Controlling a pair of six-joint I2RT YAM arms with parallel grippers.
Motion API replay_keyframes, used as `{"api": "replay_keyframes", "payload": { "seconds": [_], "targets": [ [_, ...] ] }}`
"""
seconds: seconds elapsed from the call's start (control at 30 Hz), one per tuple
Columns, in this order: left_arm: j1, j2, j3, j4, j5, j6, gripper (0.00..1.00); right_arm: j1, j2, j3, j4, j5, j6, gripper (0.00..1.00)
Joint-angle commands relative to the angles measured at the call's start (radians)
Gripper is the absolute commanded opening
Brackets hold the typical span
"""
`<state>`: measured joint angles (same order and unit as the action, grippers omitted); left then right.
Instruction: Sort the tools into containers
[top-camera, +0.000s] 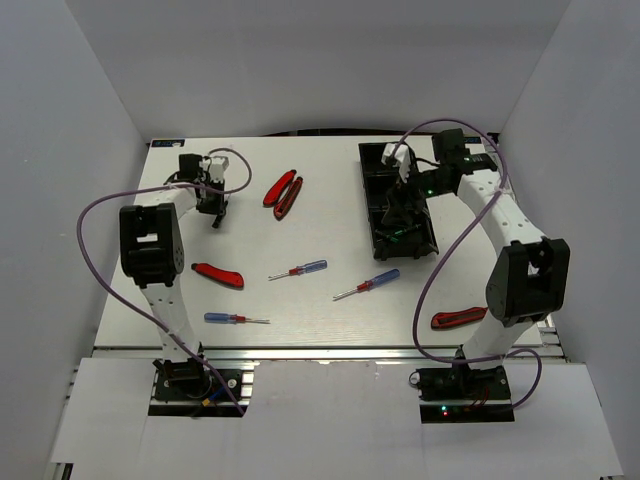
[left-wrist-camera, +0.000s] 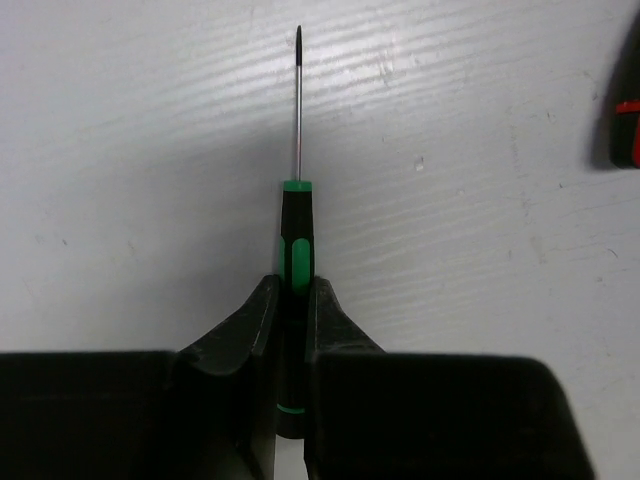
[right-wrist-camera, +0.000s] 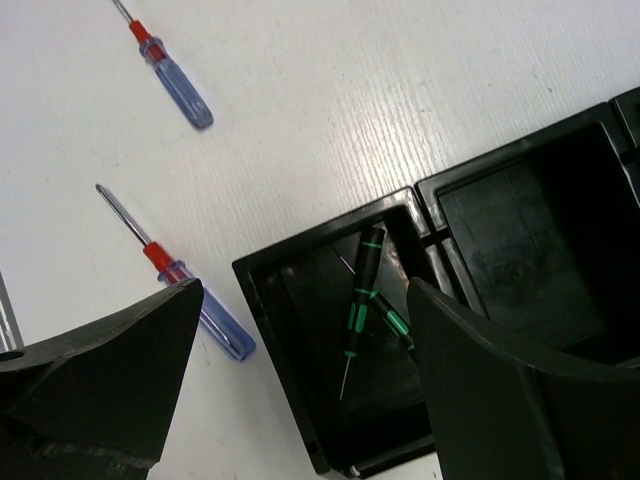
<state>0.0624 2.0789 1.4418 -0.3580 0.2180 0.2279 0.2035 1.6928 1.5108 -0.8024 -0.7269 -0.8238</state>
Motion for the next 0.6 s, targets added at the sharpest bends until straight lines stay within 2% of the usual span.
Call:
{"api": "replay_keyframes", "payload": {
  "seconds": [0.0,0.1,0.13,0.17,0.23,0.3,0.33,0.4,0.43,0.5,0.53,0.57],
  "targets": [
    [0.010,-0.086,-0.050,-0.141,-0.005,-0.137,0.00,0.022,0.031,0.063,0.032,-0.062,0.063,0.89],
    [0.017,-0.161,-0.070,-0.144,0.088,-0.258,0.00,0.046,0.060,0.098,0.106,-0.055,0.213,0.88],
    [0.017,-0.181,-0.078,-0.138,0.127,-0.286,0.00,0.054,0.074,0.117,0.120,-0.052,0.315,0.88],
    [0.017,-0.200,-0.087,-0.128,0.227,-0.376,0.00,0.062,0.093,0.138,0.132,-0.048,0.372,0.87],
    [0.016,-0.267,-0.145,-0.093,0.341,-0.448,0.00,0.083,0.146,0.207,0.163,-0.074,0.475,0.87],
    [0.011,-0.368,-0.281,0.051,0.494,-0.629,0.00,0.108,0.180,0.233,0.216,-0.080,0.654,0.86],
    [0.005,-0.402,-0.331,0.180,0.536,-0.719,0.00,0.115,0.189,0.239,0.262,-0.101,0.698,0.86],
    [-0.010,-0.472,-0.423,0.314,0.596,-0.803,0.00,0.138,0.208,0.246,0.313,-0.130,0.813,0.84],
    [-0.036,-0.540,-0.504,0.447,0.624,-0.916,0.00,0.146,0.211,0.244,0.342,-0.155,0.860,0.84],
    [-0.067,-0.604,-0.573,0.566,0.627,-0.987,0.00,0.163,0.222,0.241,0.434,-0.193,0.977,0.83],
    [-0.125,-0.631,-0.602,0.611,0.607,-1.054,0.00,0.169,0.225,0.233,0.468,-0.219,1.017,0.83],
    [-0.151,-0.667,-0.601,0.613,0.588,-1.055,0.00,0.177,0.228,0.227,0.547,-0.232,1.057,0.82]
  ]
}}
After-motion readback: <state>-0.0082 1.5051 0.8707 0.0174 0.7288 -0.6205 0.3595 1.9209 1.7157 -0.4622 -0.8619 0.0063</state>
